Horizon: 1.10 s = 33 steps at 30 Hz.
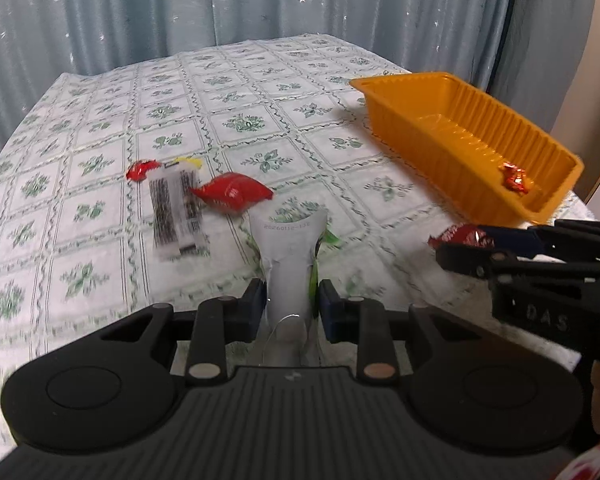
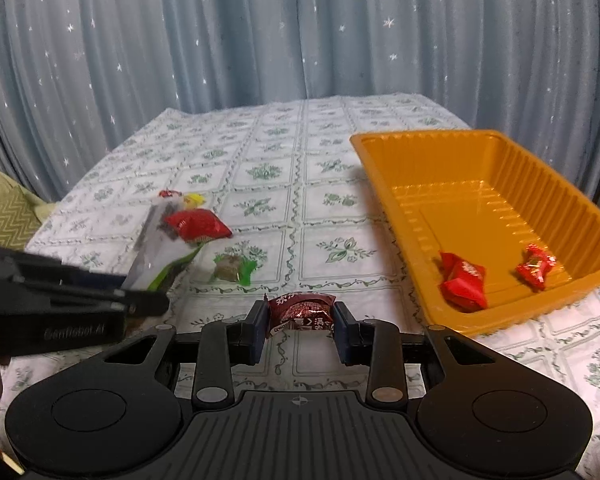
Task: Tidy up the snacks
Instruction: 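Carry both snacks over the orange tray and open both tools to release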
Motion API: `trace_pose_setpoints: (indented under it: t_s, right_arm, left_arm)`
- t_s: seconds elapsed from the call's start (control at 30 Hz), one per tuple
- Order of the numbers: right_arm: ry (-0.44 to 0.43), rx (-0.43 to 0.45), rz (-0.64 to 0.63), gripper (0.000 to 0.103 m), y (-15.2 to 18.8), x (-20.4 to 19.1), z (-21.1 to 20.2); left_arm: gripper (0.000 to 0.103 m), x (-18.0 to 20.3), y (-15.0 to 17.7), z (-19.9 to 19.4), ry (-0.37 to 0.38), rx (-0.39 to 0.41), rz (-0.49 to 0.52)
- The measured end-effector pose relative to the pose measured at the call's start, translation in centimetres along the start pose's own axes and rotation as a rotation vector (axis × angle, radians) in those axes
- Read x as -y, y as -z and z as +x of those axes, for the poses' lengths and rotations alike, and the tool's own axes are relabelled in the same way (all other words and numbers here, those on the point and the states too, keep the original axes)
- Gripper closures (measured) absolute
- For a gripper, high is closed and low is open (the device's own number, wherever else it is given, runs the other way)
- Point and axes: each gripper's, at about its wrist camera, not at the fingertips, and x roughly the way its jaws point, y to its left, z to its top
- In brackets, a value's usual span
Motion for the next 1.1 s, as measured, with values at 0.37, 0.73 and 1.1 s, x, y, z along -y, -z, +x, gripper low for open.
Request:
trace_pose_setpoints:
  t_s: [0.37, 0.73, 1.1]
  right_arm:
    - [0.030, 0.040, 0.031, 0.068, 0.7, 1.3, -5.4]
    - [0.076, 0.080, 0.073, 0.068, 0.4, 3.4, -9.3]
    - [0.127, 0.127, 0.123, 0.068, -0.7, 6.4, -11.0]
  left_arm:
    - [0.077, 3.5, 1.7, -4.9, 0.014, 0.038, -0.057]
    - [0.077, 6.8, 0.6, -7.4, 0.052, 0.085, -0.053]
    - [0.077, 9.6, -2.0, -7.3, 0.104, 0.119, -0.025]
